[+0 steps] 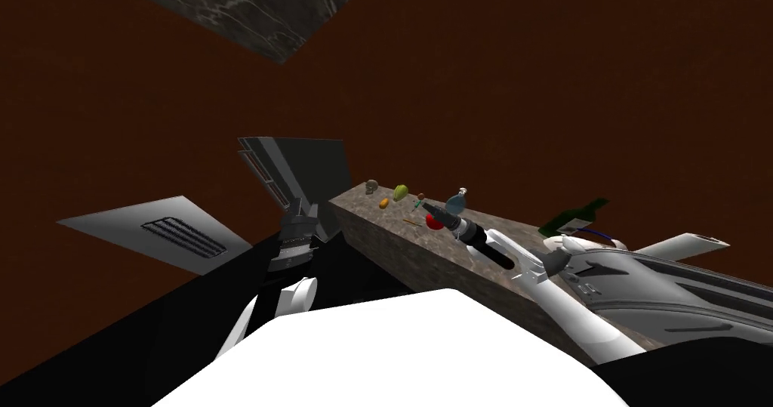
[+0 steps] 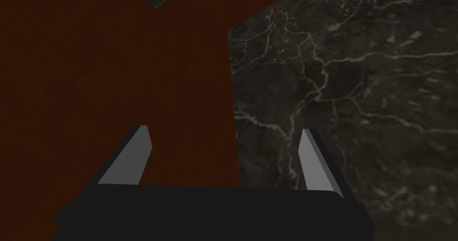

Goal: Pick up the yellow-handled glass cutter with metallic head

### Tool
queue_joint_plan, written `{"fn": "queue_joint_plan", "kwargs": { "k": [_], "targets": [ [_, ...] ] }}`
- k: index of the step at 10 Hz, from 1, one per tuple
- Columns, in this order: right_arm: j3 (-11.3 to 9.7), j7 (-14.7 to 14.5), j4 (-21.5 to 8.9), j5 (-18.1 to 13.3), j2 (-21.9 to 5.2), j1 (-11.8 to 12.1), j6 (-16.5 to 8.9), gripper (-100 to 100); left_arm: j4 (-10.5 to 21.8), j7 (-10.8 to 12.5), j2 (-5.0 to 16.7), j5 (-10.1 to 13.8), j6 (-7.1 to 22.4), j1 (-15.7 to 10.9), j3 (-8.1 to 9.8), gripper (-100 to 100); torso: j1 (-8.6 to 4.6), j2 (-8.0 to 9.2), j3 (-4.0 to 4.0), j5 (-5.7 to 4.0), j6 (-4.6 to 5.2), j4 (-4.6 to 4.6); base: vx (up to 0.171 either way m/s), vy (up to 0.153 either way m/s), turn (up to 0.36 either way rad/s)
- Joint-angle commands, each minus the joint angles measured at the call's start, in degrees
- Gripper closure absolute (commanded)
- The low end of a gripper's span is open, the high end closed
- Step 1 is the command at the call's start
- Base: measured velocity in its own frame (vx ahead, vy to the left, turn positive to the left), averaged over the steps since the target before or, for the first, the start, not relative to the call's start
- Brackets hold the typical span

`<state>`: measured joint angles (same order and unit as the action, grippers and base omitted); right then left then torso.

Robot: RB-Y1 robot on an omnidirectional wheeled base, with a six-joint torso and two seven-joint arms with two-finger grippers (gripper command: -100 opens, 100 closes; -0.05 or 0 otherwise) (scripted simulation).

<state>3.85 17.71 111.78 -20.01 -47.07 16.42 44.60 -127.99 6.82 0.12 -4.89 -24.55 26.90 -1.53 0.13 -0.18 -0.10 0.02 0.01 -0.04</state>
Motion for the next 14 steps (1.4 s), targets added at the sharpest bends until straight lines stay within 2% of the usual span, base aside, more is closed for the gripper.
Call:
{"fn": "queue_joint_plan", "kwargs": {
  "k": [1,2,3,4,5,6,7,8,9,10,11,12,13,14],
  "targets": [
    [-0.44,-0.32,-2.19,-1.29,-1.32,-0.34,0.76,-100,0.0,0.0,0.0,0.0,0.0,0.0,0.0,0,0.0,0.0,0.0,0.0,0.0,0.0,0.029,0.024,0.107],
    [-0.68,-0.64,-4.25,-3.63,-3.82,-0.17,1.78,-100,0.0,0.0,0.0,0.0,0.0,0.01,0.0,0,-0.03,0.01,0.0,-0.01,0.03,0.0,0.029,0.036,0.242],
    [-0.68,-0.64,-4.89,-3.63,-4.03,-0.17,1.78,-100,0.0,0.0,0.0,0.0,0.0,0.0,0.0,0,0.01,-0.01,-0.01,0.0,-0.02,0.0,0.03,0.024,0.084],
    [-0.94,-1.05,-7.05,-6.0,-6.5,0.13,2.78,-100,0.0,0.0,0.0,0.0,0.0,0.01,0.01,0,-0.02,0.01,0.0,-0.01,0.05,0.0,0.04,0.041,0.129],
    [-0.94,-1.05,-7.67,-6.0,-6.68,0.13,2.78,-100,0.0,0.0,0.0,0.0,0.0,0.0,0.0,0,0.02,-0.03,-0.02,0.0,0.01,-0.01,0.034,0.034,0.109],
    [-1.22,-1.56,-9.92,-8.37,-9.28,0.55,3.76,-100,0.0,0.0,0.0,0.0,0.0,0.01,0.0,0,0.01,-0.01,-0.01,0.0,0.04,0.0,0.047,0.05,0.219],
    [-1.22,-1.56,-10.51,-8.39,-9.28,0.55,3.76,-100,0.0,0.0,0.0,0.0,0.0,0.0,0.0,0,0.06,-0.04,-0.02,0.01,0.01,-0.01,0.042,0.04,0.097],
    [-1.52,-2.15,-12.2,-10.78,-11.69,1.08,4.71,-100,0.0,0.0,0.0,0.0,0.0,0.01,0.01,0,0.04,-0.03,-0.02,0.01,0.04,-0.01,0.049,0.046,0.19],
    [-1.52,-2.15,-13.35,-10.78,-11.79,1.08,4.71,-100,0.0,0.0,0.0,0.0,0.0,0.0,0.0,0,0.06,-0.06,-0.04,0.02,0.01,-0.01,0.047,0.034,0.085],
    [-1.84,-2.81,-14.71,-13.16,-14.17,1.71,5.63,-100,0.0,0.0,0.0,0.0,0.0,0.01,0.01,0,0.03,-0.05,-0.03,0.0,0.05,-0.01,0.057,0.037,0.168],
    [-1.84,-2.81,-16.27,-13.16,-14.21,1.71,5.63,-100,0.0,0.0,0.0,0.0,0.0,0.01,0.0,0,0.03,-0.08,-0.05,0.01,0.02,-0.02,0.051,0.032,0.099],
    [-2.18,-3.55,-18.48,-15.52,-16.43,2.45,6.52,-100,0.0,0.0,0.0,0.0,0.0,0.01,0.01,0,0.02,-0.07,-0.04,0.0,0.05,-0.02,0.059,0.059,0.185],
    [-2.18,-3.55,-19.15,-15.52,-16.53,2.45,6.52,-100,0.0,0.0,0.0,0.0,0.0,0.01,0.0,0,0.1,-0.09,-0.05,0.02,0.02,-0.02,0.05,0.048,0.081],
    [-2.55,-4.34,-21.22,-17.83,-18.74,3.28,7.37,-100,0.0,0.0,0.0,0.0,0.0,0.01,0.01,0,0.09,-0.04,-0.03,0.03,0.07,-0.01,0.064,0.051,0.16]
  ]
}}
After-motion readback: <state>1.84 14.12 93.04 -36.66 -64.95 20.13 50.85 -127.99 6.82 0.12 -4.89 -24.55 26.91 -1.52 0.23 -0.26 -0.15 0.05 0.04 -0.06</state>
